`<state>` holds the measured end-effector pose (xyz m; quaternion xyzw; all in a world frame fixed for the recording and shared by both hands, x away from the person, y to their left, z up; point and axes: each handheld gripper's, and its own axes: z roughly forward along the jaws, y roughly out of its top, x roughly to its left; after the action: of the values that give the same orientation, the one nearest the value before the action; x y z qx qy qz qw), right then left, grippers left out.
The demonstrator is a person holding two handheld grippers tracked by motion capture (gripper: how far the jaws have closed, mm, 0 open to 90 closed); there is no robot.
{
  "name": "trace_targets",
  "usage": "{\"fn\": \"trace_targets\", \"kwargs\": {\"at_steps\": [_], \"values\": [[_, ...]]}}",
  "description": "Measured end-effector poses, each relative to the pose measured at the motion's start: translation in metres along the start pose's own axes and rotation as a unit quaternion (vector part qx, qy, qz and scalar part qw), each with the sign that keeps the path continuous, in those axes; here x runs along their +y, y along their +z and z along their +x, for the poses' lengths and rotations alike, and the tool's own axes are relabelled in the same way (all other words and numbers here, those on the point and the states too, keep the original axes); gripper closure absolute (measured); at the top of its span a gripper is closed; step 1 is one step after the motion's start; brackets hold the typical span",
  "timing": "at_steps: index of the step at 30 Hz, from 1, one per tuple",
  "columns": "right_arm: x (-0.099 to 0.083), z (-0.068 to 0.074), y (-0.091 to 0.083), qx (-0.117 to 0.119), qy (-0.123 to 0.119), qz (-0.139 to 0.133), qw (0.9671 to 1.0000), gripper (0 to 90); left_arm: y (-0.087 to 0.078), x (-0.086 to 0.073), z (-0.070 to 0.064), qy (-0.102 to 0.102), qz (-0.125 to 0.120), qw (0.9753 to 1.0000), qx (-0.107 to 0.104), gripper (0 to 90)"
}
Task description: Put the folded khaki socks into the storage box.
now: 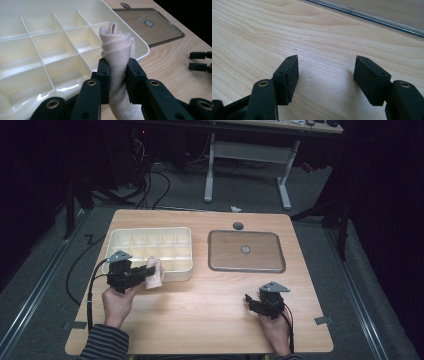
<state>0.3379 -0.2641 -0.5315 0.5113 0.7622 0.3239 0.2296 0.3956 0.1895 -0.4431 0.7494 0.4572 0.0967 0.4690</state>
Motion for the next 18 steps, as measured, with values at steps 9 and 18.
{"fn": "trace_targets", "kwargs": {"at_steps": [9, 18], "values": [[0.0, 0.0, 0.0, 0.0, 0.0, 0.0, 1.0, 36.8, 0.003, 0.012, 0.003, 0.005, 0.005, 1.0, 0.004, 75.5], [0.0, 0.0, 0.0, 0.0, 0.0, 0.0, 1.0, 36.7, 0.006, 0.016, 0.016, -0.018, 0.002, 0.9998, -0.003, 75.5]]}}
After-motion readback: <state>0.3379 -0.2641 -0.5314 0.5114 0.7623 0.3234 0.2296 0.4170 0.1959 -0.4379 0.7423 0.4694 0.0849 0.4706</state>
